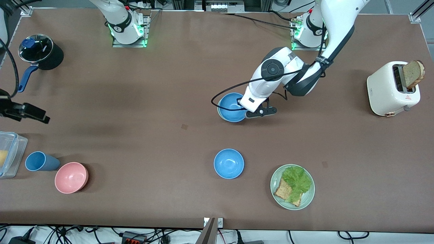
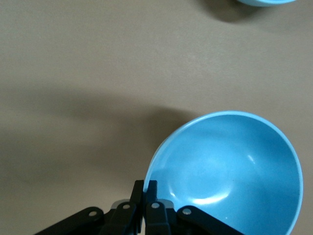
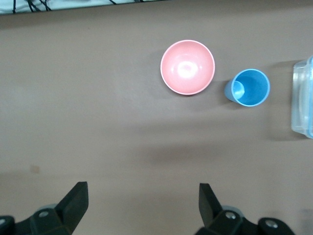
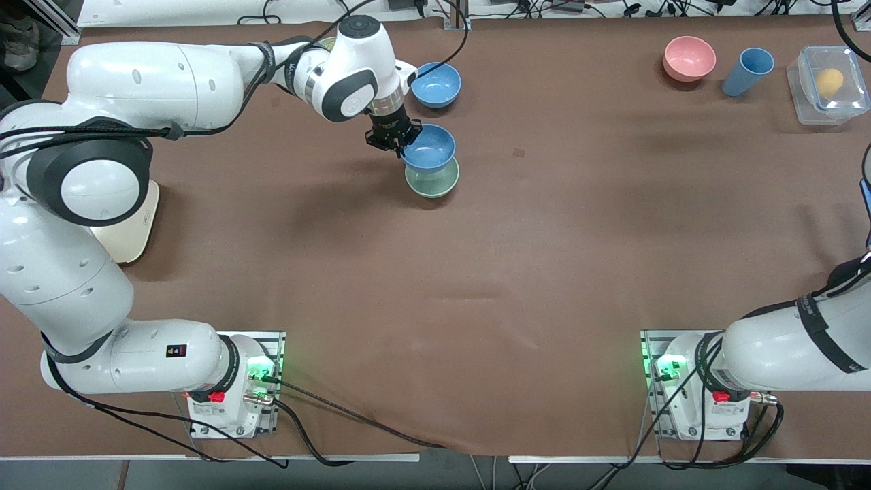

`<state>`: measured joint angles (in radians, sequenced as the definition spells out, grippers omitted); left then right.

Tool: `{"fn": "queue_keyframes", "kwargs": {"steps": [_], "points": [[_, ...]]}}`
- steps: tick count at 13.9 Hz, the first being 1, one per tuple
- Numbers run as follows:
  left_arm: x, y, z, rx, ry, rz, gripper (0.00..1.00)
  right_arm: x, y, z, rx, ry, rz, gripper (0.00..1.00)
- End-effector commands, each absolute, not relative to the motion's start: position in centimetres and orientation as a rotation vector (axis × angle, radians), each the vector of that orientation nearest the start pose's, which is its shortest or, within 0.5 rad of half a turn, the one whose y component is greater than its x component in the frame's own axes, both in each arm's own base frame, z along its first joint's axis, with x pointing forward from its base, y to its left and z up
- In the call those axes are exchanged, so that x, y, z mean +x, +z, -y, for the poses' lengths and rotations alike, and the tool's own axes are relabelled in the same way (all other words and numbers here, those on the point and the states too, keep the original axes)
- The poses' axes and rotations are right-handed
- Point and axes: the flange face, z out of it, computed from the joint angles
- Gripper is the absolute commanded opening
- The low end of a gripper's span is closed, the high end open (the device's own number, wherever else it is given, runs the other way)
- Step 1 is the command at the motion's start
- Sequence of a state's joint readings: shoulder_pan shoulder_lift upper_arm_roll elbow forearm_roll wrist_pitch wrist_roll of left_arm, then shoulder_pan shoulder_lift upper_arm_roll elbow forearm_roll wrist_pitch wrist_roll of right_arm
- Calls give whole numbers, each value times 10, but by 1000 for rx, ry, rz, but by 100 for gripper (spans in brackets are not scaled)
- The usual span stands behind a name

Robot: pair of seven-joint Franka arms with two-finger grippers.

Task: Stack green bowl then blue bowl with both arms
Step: 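Open the left gripper and withdraw it from the stacked bowls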

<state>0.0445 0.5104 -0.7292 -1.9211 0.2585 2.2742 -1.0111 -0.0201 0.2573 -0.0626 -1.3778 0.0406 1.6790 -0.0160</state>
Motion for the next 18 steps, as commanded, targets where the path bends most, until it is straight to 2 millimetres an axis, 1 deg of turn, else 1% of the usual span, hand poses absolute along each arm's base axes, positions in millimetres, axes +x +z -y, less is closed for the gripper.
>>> {"fn": "queue_keyframes", "kwargs": {"steps": [1, 2, 4, 5, 6, 7, 8, 10, 11, 12, 13, 14, 16, 17, 18], "points": [[487, 273, 388, -3177, 138, 365, 6, 619, 575, 42, -3156, 56, -64, 100], [486, 272, 389, -3172, 130, 361, 7, 613, 577, 41, -3157, 71, -64, 100], [487, 272, 386, -3164, 138, 366, 22, 596, 570, 40, -3156, 86, -61, 100], [493, 278, 381, -3166, 126, 395, 26, 583, 568, 39, -3157, 57, -56, 100], [500, 286, 370, -3144, 129, 415, 36, 573, 566, 39, -3157, 16, -55, 100], [504, 298, 364, -3125, 144, 425, 43, 564, 564, 38, -3157, 1, -52, 100], [506, 314, 363, -3122, 167, 426, 50, 558, 562, 37, -3156, 1, -52, 100], [523, 348, 341, -3129, 204, 464, 52, 556, 562, 37, -3156, -1, -52, 100], [532, 364, 325, -3152, 208, 464, 55, 556, 563, 38, -3156, -4, -54, 100], [544, 376, 304, -3181, 198, 470, 57, 556, 563, 38, -3156, -6, -54, 100], [556, 381, 281, -3197, 188, 468, 58, 556, 562, 38, -3156, -16, -54, 100], [564, 382, 264, -3207, 182, 446, 62, 555, 558, 38, -3156, -23, -54, 100], [589, 389, 219, -3245, 139, 325, 67, 552, 557, 38, -3156, -23, -41, 100], [602, 393, 190, -3265, 111, 243, 72, 551, 558, 38, -3154, -23, -44, 100], [610, 394, 162, -3277, 91, 129, 75, 550, 558, 38, -3154, -16, -42, 100]]}}
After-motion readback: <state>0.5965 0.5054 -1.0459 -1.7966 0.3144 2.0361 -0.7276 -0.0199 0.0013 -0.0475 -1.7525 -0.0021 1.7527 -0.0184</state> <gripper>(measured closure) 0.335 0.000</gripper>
